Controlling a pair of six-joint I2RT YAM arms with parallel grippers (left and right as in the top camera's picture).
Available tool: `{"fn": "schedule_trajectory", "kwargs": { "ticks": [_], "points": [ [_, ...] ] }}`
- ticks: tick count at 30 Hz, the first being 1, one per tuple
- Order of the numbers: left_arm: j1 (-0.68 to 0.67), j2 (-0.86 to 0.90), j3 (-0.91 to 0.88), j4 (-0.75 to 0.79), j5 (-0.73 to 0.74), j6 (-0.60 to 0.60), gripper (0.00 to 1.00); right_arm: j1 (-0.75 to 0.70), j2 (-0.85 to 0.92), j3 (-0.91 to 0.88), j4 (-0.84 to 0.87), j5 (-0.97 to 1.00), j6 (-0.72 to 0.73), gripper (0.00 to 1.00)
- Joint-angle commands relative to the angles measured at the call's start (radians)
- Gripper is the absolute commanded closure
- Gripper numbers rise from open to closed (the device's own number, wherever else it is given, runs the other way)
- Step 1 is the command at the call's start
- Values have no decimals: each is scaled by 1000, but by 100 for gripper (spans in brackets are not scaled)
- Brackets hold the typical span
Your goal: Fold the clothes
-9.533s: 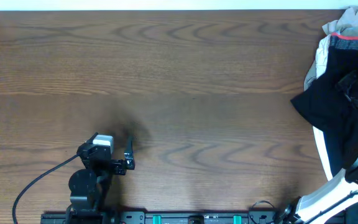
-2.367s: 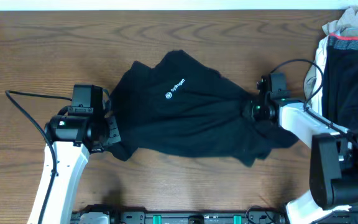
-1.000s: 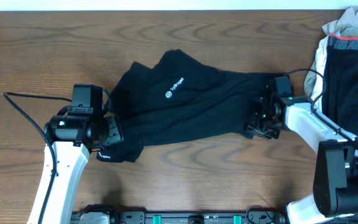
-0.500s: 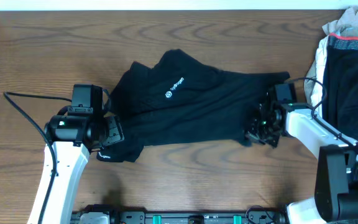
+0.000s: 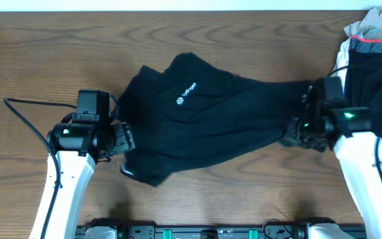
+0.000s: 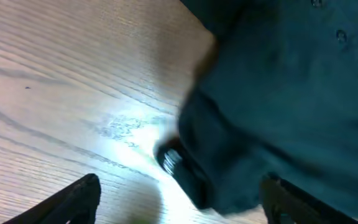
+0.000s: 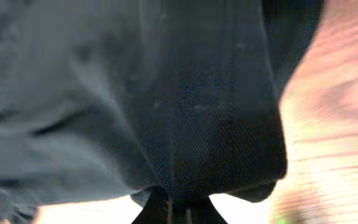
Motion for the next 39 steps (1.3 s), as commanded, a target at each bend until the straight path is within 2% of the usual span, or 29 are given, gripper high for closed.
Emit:
{"fn": "schedule_trajectory", "kwargs": {
  "ticks": [1, 5, 9, 11, 15, 22, 26, 31, 39],
  "points": [
    [4, 0, -16, -2, 36, -3, 14, -10, -17, 27, -9, 64, -26, 99],
    [4, 12, -36, -3, 171, -3, 11, -10, -10, 27, -11, 63, -26, 99],
    [-3, 24, -77, -2, 300, -3, 20, -10, -9, 27, -6, 63, -26, 99],
    [-22, 31, -103, -2, 333, -2, 20, -10, -9, 27, -4, 63, -26, 99],
    [-96, 40, -143, 6, 335, 1, 21, -10, -9, 27, -3, 64, -26, 99],
    [-317, 43, -161, 56, 298, 7, 41, -10, -9, 27, 17, 64, -25, 99],
    [-442, 82, -161, 71, 237, 4, 40, -10, -9, 27, 17, 64, -25, 99],
    [-550, 231, -161, 153, 225, 3, 41, -10, -9, 27, 19, 63, -25, 99],
    [-570, 455, -138, 202, 229, -21, 40, -10, -9, 27, 16, 63, -25, 99]
  ]
}}
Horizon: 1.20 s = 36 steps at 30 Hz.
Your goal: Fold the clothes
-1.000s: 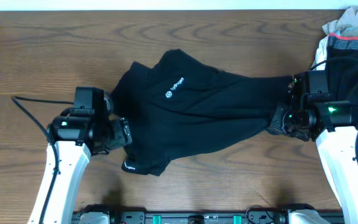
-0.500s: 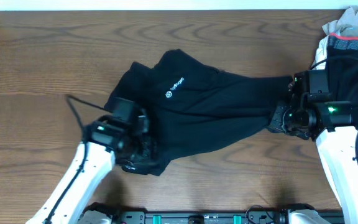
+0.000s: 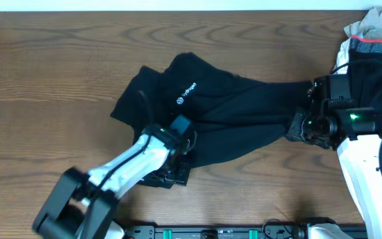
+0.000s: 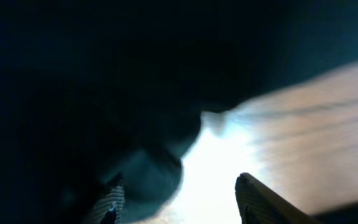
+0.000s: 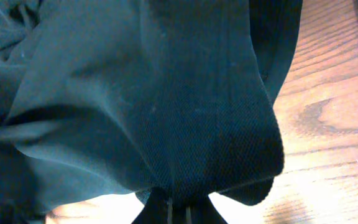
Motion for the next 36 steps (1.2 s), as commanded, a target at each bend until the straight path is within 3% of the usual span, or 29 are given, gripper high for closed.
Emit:
{"fn": "schedule_trajectory", "kwargs": {
  "ticks": [1, 7, 8, 12, 16, 25, 36],
  "points": [
    [2, 39, 20, -5, -17, -16, 39, -6, 1, 9, -1, 16, -14, 99],
    [15, 48, 20, 8, -47, -16, 42, -6, 1, 9, -3, 16, -14, 99],
    [18, 48, 20, 13, -56, -15, 47, -6, 1, 9, -3, 16, -14, 99],
    [28, 48, 20, 28, -84, -16, 94, -6, 1, 9, -4, 16, -14, 99],
    [35, 39, 34, -3, -84, -24, 94, -6, 1, 9, -3, 16, -14, 99],
    [35, -120, 178, -253, -107, -27, 94, -6, 1, 8, -42, 21, -15, 96],
    [36, -238, 180, -322, -151, -27, 94, -6, 27, 5, -172, 73, 26, 94]
  ]
}}
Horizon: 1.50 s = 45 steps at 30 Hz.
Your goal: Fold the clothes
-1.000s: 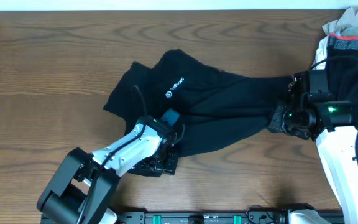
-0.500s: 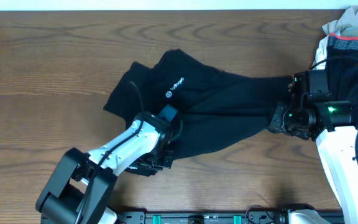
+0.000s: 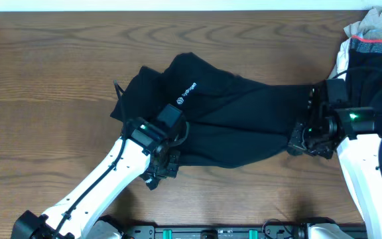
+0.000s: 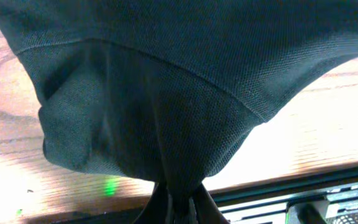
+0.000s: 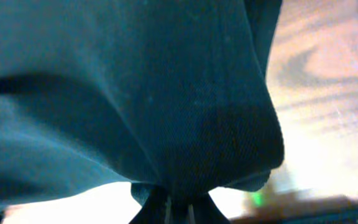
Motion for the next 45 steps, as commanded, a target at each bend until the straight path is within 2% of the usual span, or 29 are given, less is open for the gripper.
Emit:
{"fn": "schedule_trajectory", "kwargs": {
  "ticks": [1, 4, 9, 13, 15, 18, 19, 24, 28, 32, 37, 41, 45],
  "points": [
    [6, -5, 11, -11, -25, -6, 94, -6, 24, 3, -14, 68, 27, 95],
    [6, -5, 11, -26, -43, -6, 94, -5, 44, -5, -25, 48, 28, 99],
    [11, -5, 11, -66, -77, -6, 94, -5, 81, -58, -6, 44, 28, 99],
    [32, -5, 11, -70, -77, -6, 94, -5, 117, -136, 43, -56, 28, 97],
    [44, -5, 11, -70, -77, -6, 94, -5, 130, -165, 55, -79, 26, 92],
    [61, -5, 11, -70, -77, -3, 94, -5, 136, -177, 68, -79, -21, 74],
    [65, -5, 11, -70, -77, 3, 94, -5, 135, -177, 69, -79, -38, 71],
    [75, -5, 11, -69, -77, 9, 94, -5, 135, -177, 38, -89, -59, 66],
    [75, -5, 11, -68, -77, 9, 94, 8, 135, -216, 30, -179, -55, 66],
    [75, -5, 11, -66, -77, 9, 94, 43, 135, -307, 39, -184, 6, 72],
    [75, -5, 11, -58, -77, 9, 94, 54, 135, -395, 89, -161, 18, 71],
    [75, -5, 11, -42, -77, 9, 94, 53, 135, -439, 125, -95, 124, 59],
    [75, -5, 11, -35, -77, 9, 94, 53, 135, -490, 198, -68, 207, 56]
  ]
}}
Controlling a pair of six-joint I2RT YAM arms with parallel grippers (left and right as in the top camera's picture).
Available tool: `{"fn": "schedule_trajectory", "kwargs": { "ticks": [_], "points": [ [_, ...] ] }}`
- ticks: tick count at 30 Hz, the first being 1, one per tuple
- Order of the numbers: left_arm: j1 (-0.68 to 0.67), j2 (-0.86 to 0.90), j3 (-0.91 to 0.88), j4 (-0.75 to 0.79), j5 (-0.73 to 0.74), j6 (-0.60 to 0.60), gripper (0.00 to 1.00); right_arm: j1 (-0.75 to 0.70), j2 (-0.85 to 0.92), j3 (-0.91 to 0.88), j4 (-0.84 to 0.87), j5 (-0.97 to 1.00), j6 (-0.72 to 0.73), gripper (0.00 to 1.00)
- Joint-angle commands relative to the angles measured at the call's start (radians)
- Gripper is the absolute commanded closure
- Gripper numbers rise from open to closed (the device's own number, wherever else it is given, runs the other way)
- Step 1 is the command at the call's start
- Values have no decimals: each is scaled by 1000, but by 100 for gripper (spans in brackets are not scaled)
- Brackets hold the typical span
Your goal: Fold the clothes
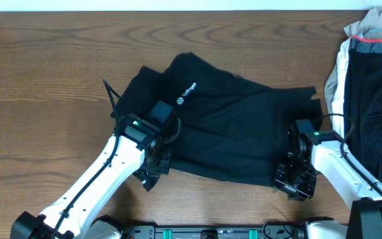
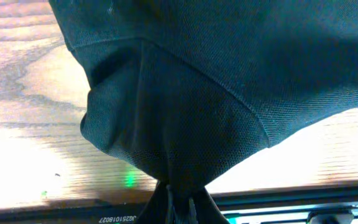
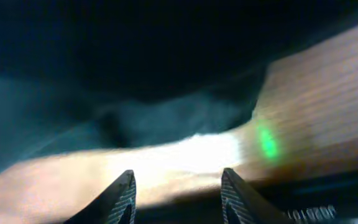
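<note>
A black shirt [image 1: 231,133] with a small white logo [image 1: 188,93] lies spread and rumpled across the middle of the table. My left gripper [image 1: 152,169] is shut on the shirt's near left corner; in the left wrist view the dark cloth [image 2: 179,112] bunches down into the shut gripper [image 2: 179,200]. My right gripper [image 1: 293,183] sits at the near right hem of the shirt. It is open [image 3: 182,198], with bare wood between its fingers [image 3: 124,194] and the black cloth just beyond them.
A pile of other clothes [image 1: 370,73], dark with a red-striped band and pale cloth, lies at the table's right edge. A black rail [image 1: 211,232] runs along the front edge, close behind both grippers. The wooden tabletop [image 1: 38,79] extends left of the shirt.
My right gripper has let go of the shirt's right end and now stands open, nearer the front edge, by the near right hem. The left gripper still holds its corner, barely moved.
At first my left gripper was open left of the shirt while the right was shut on its right end. Then the left was open at the near hem, then shut on the near left corner. The right kept its hold until now, when it is open.
</note>
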Motion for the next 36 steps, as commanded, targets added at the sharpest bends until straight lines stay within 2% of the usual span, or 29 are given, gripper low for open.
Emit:
{"fn": "schedule_trajectory", "kwargs": {
  "ticks": [1, 9, 11, 13, 15, 19, 25, 30, 36],
  "points": [
    [5, -5, 11, -1, -12, 8, 94, 14, -2, -47, 43, 40, 123, 56],
    [5, -5, 11, -1, -12, 8, 94, 11, -3, -64, 74, 32, 168, 53],
    [5, -5, 11, -1, -12, 8, 94, 3, -3, -61, 80, 24, 171, 56],
    [5, -5, 11, -1, -12, 8, 94, -7, -5, -60, 98, -8, 161, 64],
    [5, -5, 11, -1, -12, 8, 94, -16, -13, -60, 120, -36, 110, 66],
    [5, -5, 11, -1, -12, 8, 94, -37, -44, -51, 103, -59, 58, 64],
    [5, -5, 11, 7, -12, 8, 94, -75, -91, -50, 94, -57, 54, 60],
    [5, -5, 11, 11, -12, 8, 94, -105, -94, -50, 94, -2, 55, 52],
    [5, -5, 11, 10, -12, 8, 94, -113, -94, -53, 98, 49, 89, 51]
  ]
}}
